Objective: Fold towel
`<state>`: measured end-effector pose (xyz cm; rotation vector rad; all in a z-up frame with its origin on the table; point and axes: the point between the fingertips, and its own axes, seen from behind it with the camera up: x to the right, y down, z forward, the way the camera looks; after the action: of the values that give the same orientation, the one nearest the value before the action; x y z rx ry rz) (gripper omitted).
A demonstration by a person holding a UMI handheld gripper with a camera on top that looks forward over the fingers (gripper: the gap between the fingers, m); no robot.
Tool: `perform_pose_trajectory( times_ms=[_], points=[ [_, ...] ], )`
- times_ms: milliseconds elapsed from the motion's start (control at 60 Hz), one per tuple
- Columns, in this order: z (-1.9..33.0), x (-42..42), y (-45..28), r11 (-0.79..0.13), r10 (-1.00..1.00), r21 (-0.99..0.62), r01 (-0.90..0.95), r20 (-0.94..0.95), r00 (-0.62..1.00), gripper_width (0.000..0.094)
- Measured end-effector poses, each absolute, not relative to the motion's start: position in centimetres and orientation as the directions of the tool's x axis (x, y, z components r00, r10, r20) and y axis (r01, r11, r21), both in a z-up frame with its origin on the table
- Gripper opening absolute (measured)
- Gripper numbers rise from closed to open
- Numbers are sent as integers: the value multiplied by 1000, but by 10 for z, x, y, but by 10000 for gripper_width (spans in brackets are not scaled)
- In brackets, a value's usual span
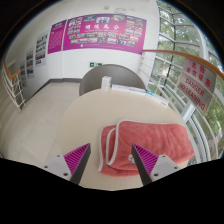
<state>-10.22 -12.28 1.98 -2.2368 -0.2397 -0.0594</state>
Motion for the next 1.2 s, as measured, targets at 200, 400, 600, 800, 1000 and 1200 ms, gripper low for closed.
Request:
perform_pose_trajectory(
  times_ms=[200, 400, 600, 800, 1000, 1200],
  points=[
    [-17, -96, -91, -647, 181, -740, 186, 88, 980, 549],
    [-16, -96, -84, -643, 221, -724, 250, 138, 966, 84],
    [13, -129, -93, -670, 231, -721, 175, 22, 973, 57],
    [123, -180, -90, -627, 212, -776, -65, -250, 945, 57],
    [120, -97, -64, -626, 79, -765, -152, -256, 963, 60],
    [41, 26, -74, -710, -20, -699, -84, -99, 995, 667]
  ],
)
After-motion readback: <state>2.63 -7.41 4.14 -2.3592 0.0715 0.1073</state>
